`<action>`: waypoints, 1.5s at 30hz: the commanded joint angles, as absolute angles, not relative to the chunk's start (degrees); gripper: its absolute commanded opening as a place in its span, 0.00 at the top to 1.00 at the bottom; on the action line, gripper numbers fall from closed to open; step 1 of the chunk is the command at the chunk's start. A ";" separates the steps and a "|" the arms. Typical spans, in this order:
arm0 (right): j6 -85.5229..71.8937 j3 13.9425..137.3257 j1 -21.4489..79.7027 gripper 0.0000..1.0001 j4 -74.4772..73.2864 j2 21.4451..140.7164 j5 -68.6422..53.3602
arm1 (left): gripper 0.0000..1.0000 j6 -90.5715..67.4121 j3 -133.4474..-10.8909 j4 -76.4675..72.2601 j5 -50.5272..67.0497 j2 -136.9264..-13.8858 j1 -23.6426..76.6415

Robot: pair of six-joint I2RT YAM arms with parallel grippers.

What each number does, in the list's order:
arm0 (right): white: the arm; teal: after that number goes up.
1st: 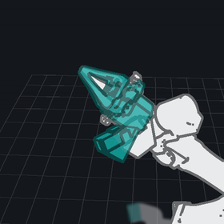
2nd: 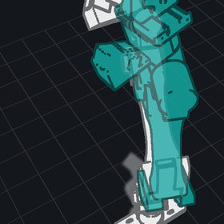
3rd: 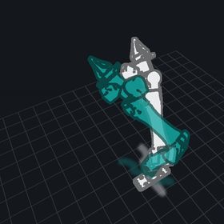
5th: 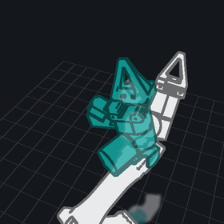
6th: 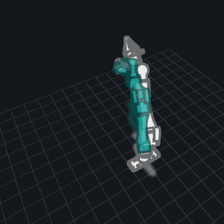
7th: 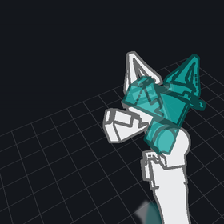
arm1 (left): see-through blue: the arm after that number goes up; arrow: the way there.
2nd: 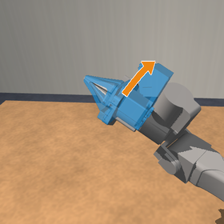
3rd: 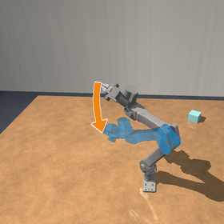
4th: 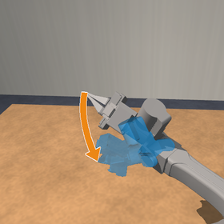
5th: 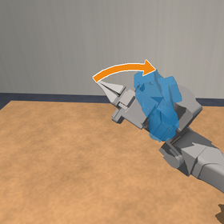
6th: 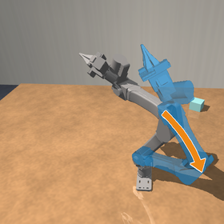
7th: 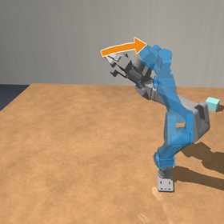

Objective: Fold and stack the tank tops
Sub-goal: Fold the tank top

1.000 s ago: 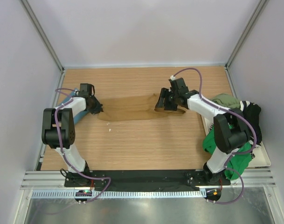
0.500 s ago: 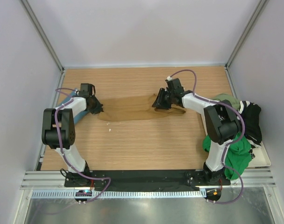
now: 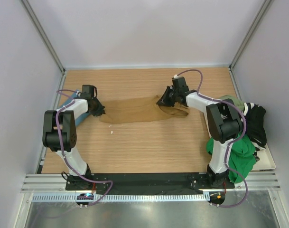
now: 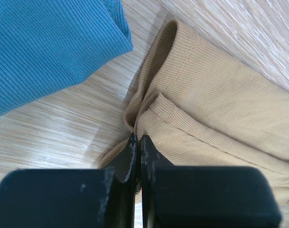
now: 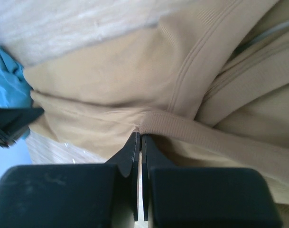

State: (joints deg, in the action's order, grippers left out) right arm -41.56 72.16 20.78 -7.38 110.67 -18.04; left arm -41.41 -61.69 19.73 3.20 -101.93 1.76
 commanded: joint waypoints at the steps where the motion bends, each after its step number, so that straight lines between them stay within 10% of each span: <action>1: -44.47 74.71 18.11 0.97 -4.49 112.76 -18.45 | 1.00 -40.43 -63.28 20.21 2.46 -100.37 2.02; 15: -42.20 77.26 14.86 0.69 -6.67 119.80 -17.32 | 1.00 -40.17 -62.84 19.07 2.20 -102.04 1.93; 28: -31.39 74.45 15.73 0.27 -16.25 101.26 -9.42 | 1.00 -45.18 -47.82 10.98 1.41 -92.29 2.55; 45: -33.84 55.90 11.69 0.78 -18.46 94.56 0.71 | 1.00 -49.47 -34.28 12.13 3.25 -76.91 8.08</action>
State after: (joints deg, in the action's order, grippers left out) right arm -33.21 55.88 12.88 -21.50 93.23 -0.30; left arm -47.64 -35.66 11.60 3.51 -80.05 6.90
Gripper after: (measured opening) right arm 0.224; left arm 0.009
